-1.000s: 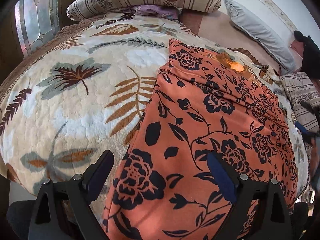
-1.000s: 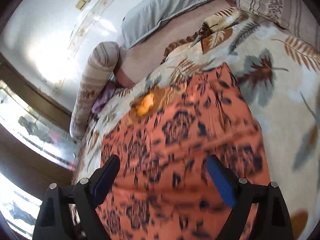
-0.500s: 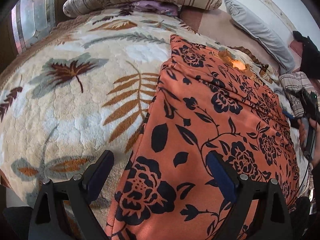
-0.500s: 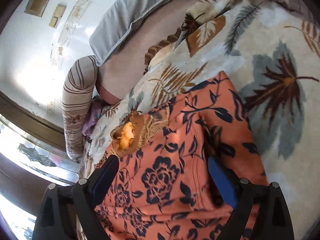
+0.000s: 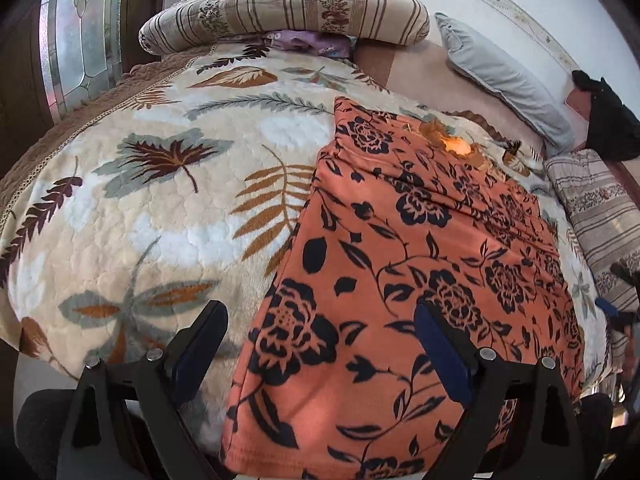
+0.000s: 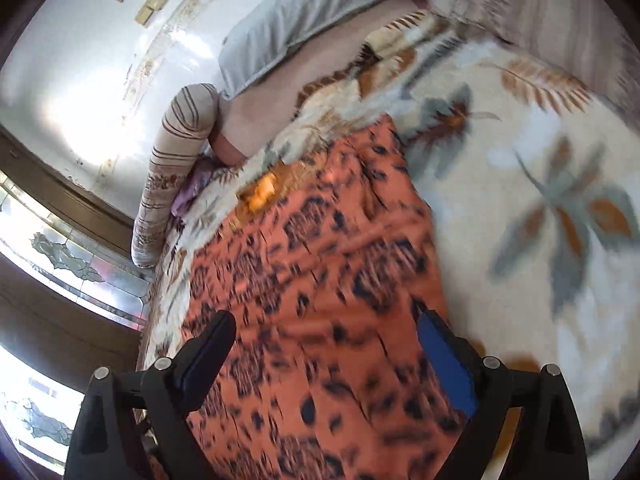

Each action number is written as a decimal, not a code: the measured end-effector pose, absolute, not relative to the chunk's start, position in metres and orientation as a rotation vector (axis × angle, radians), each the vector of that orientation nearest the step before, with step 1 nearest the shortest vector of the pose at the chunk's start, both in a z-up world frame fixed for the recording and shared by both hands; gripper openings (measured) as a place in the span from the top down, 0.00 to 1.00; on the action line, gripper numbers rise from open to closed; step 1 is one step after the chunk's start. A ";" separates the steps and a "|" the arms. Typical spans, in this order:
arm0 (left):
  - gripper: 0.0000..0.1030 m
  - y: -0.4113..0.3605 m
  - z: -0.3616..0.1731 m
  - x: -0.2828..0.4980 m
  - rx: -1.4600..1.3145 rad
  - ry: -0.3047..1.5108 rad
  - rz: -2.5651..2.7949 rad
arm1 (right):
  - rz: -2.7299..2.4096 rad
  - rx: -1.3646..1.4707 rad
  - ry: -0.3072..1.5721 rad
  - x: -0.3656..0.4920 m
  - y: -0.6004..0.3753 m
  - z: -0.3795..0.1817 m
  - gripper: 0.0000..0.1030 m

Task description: Fold small clothes

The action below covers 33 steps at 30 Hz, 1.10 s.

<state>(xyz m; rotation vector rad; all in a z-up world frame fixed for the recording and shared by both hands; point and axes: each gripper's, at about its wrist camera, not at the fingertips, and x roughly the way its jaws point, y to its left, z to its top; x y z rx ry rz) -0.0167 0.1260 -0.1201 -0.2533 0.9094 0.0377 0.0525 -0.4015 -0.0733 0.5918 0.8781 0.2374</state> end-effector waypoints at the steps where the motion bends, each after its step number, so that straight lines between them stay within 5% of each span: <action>1: 0.09 0.127 -0.120 -0.020 -0.252 0.913 0.042 | 0.223 0.585 0.910 0.038 -0.406 -0.080 0.09; 16: 0.09 0.175 -0.156 -0.049 -0.285 1.136 0.109 | 0.313 0.518 1.201 -0.029 -0.429 -0.145 0.10; 18: 0.09 0.174 -0.168 -0.049 -0.285 1.184 0.114 | 0.328 0.522 1.218 -0.028 -0.421 -0.152 0.19; 20: 0.09 0.172 -0.173 -0.050 -0.292 1.202 0.093 | 0.315 0.503 1.239 -0.029 -0.414 -0.156 0.41; 21: 0.10 0.171 -0.173 -0.051 -0.287 1.194 0.088 | 0.307 0.489 1.239 -0.029 -0.412 -0.156 0.42; 31: 0.13 0.174 -0.175 -0.050 -0.276 1.209 0.077 | 0.306 0.491 1.247 -0.025 -0.414 -0.158 0.33; 33: 0.33 0.169 -0.174 -0.050 -0.247 1.204 0.077 | 0.309 0.481 1.249 -0.025 -0.412 -0.158 0.35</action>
